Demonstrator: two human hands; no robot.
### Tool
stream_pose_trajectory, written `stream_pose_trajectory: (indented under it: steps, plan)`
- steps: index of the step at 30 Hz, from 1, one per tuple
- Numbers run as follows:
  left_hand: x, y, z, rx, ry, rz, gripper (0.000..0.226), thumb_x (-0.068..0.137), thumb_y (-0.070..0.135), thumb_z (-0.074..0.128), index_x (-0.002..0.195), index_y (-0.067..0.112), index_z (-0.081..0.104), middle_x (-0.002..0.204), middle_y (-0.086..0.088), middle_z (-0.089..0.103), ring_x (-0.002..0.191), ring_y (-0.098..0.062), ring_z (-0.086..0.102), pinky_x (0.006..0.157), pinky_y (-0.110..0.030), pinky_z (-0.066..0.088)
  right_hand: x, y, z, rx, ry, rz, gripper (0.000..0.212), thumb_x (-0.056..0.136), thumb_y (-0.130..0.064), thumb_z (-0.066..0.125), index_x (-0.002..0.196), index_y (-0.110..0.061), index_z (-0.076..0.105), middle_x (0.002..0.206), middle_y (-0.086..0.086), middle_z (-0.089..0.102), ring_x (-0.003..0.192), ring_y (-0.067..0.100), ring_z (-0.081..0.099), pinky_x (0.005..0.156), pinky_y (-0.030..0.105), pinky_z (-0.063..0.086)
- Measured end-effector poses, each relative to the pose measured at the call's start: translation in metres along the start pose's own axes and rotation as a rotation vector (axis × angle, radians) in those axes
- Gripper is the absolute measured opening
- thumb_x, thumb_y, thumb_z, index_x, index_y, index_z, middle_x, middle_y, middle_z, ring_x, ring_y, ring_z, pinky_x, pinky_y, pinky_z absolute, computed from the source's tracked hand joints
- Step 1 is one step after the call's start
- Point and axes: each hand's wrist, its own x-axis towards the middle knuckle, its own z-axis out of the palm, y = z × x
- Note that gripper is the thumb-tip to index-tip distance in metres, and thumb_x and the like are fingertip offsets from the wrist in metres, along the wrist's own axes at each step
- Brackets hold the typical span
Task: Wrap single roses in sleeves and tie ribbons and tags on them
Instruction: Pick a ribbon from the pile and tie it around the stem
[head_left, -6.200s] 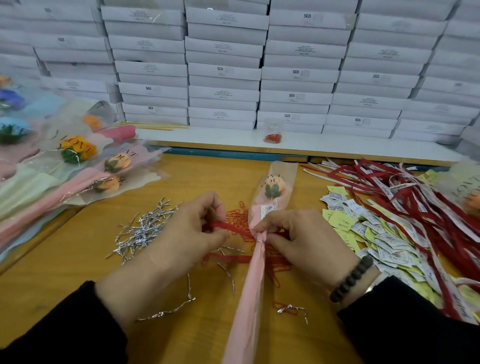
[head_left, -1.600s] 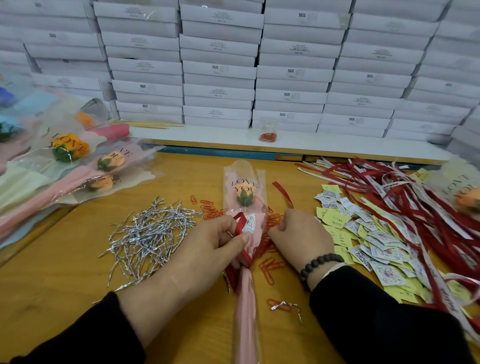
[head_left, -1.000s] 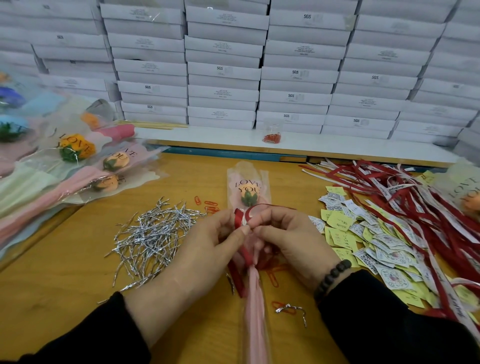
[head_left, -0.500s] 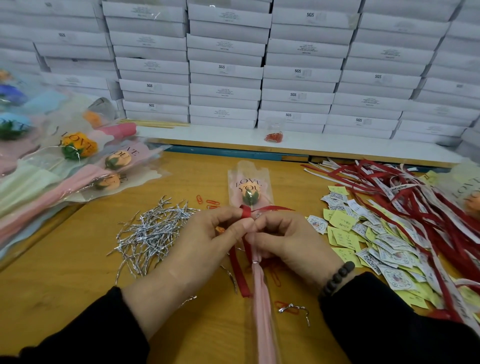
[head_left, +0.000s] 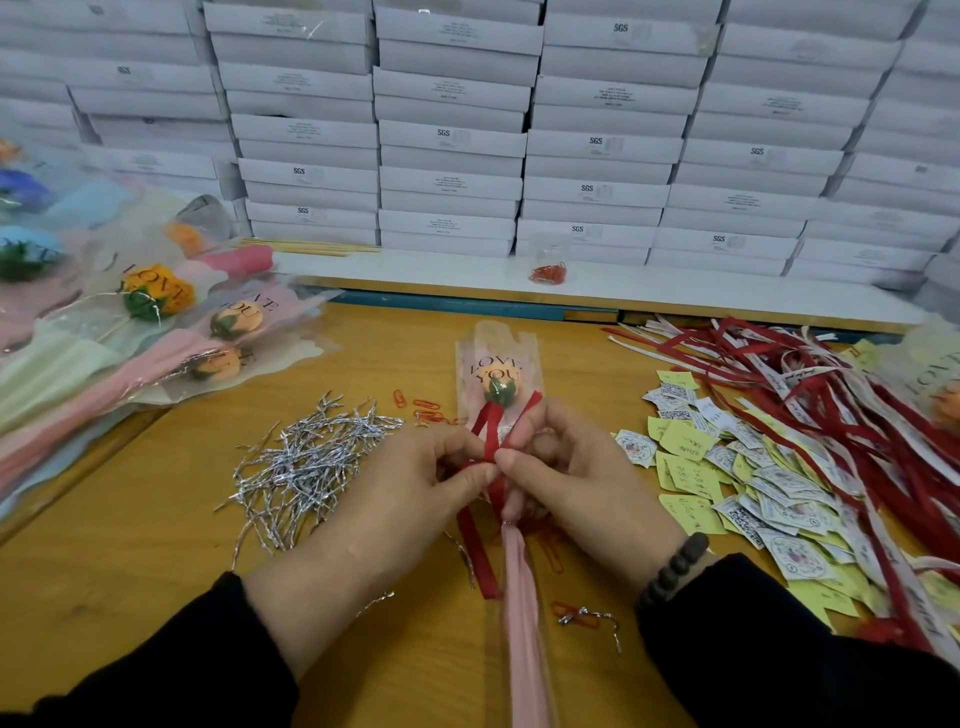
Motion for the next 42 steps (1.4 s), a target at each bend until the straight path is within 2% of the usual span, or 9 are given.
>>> stream_pose_trajectory:
  steps: [4,9,18,20,22,26,32,38,42]
  plan:
    - [0.001,0.000,-0.002,0.005,0.021,0.007,0.015,0.086,0.015,0.063,0.071,0.014,0.065,0.069,-0.007,0.063,0.068,-0.021,0.055,0.068,-0.037,0.045,-0.002,-0.001,-0.004,-0.347,-0.078,-0.136,0.054,0.080,0.004,0.059,0.105,-0.042,0.044,0.082,-0.005,0.055,0.063,0.007,0.053,0.060,0.022,0.047]
    - [-0.001,0.004,-0.003,0.005,-0.049,0.029,0.018,0.089,0.016,0.059,0.071,0.011,0.059,0.075,-0.013,0.059,0.075,-0.031,0.052,0.067,-0.039,0.044,-0.001,0.000,-0.004,-0.658,-0.014,-0.211,0.034,0.083,-0.006,0.063,0.106,-0.030,0.059,0.082,-0.020,0.052,0.070,-0.008,0.050,0.065,0.009,0.039]
    - [-0.002,0.007,-0.003,0.115,-0.072,0.051,0.018,0.093,0.018,0.051,0.078,0.010,0.056,0.077,-0.008,0.059,0.078,-0.021,0.052,0.073,-0.033,0.041,0.002,-0.012,-0.011,-0.237,-0.060,0.115,0.007,0.081,-0.009,0.066,0.076,-0.005,0.070,0.090,0.017,0.067,0.080,0.026,0.062,0.084,0.038,0.051]
    - [-0.002,0.007,-0.003,0.120,-0.083,0.060,0.019,0.093,0.018,0.051,0.077,0.010,0.056,0.077,-0.009,0.059,0.078,-0.022,0.052,0.074,-0.035,0.042,0.002,-0.014,-0.014,-0.085,-0.115,0.299,0.011,0.082,-0.008,0.064,0.074,-0.002,0.069,0.074,0.015,0.068,0.059,0.014,0.061,0.065,0.027,0.055]
    - [-0.003,0.007,-0.002,0.120,-0.084,0.064,0.020,0.093,0.018,0.051,0.074,0.013,0.055,0.074,-0.007,0.058,0.074,-0.019,0.052,0.070,-0.033,0.042,0.002,-0.017,-0.017,-0.005,-0.161,0.424,0.018,0.084,-0.011,0.062,0.067,-0.008,0.067,0.047,0.000,0.052,0.035,0.005,0.039,0.036,0.014,0.034]
    - [-0.003,0.005,-0.002,0.110,-0.074,0.056,0.022,0.093,0.018,0.051,0.071,0.017,0.053,0.065,0.001,0.051,0.061,-0.008,0.041,0.059,-0.024,0.036,0.003,-0.014,-0.021,0.059,-0.222,0.465,0.033,0.088,-0.018,0.060,0.054,-0.016,0.064,0.038,-0.008,0.037,0.032,0.005,0.027,0.034,0.015,0.022]
    - [-0.002,0.002,-0.002,0.107,-0.065,0.051,0.022,0.093,0.018,0.051,0.071,0.020,0.052,0.070,-0.011,0.054,0.065,-0.015,0.044,0.062,-0.032,0.039,0.003,-0.014,-0.017,0.004,-0.199,0.413,0.009,0.078,-0.008,0.071,0.075,-0.013,0.063,0.063,0.000,0.065,0.051,0.008,0.057,0.046,0.015,0.045]
    - [-0.001,0.001,-0.002,0.124,-0.060,0.044,0.027,0.093,0.021,0.051,0.067,0.026,0.048,0.064,-0.004,0.050,0.060,-0.012,0.040,0.055,-0.026,0.033,0.001,-0.024,-0.022,-0.053,-0.145,0.398,0.028,0.076,0.005,0.068,0.098,-0.009,0.058,0.057,0.000,0.062,0.046,0.010,0.056,0.043,0.016,0.044]
    - [-0.001,0.001,-0.003,0.117,-0.055,0.034,0.027,0.093,0.020,0.050,0.067,0.026,0.048,0.062,0.003,0.049,0.059,-0.009,0.041,0.056,-0.025,0.035,0.003,-0.029,-0.029,-0.366,-0.074,0.358,0.007,0.081,-0.005,0.066,0.085,-0.012,0.066,0.060,-0.003,0.062,0.044,0.000,0.054,0.047,0.016,0.043]
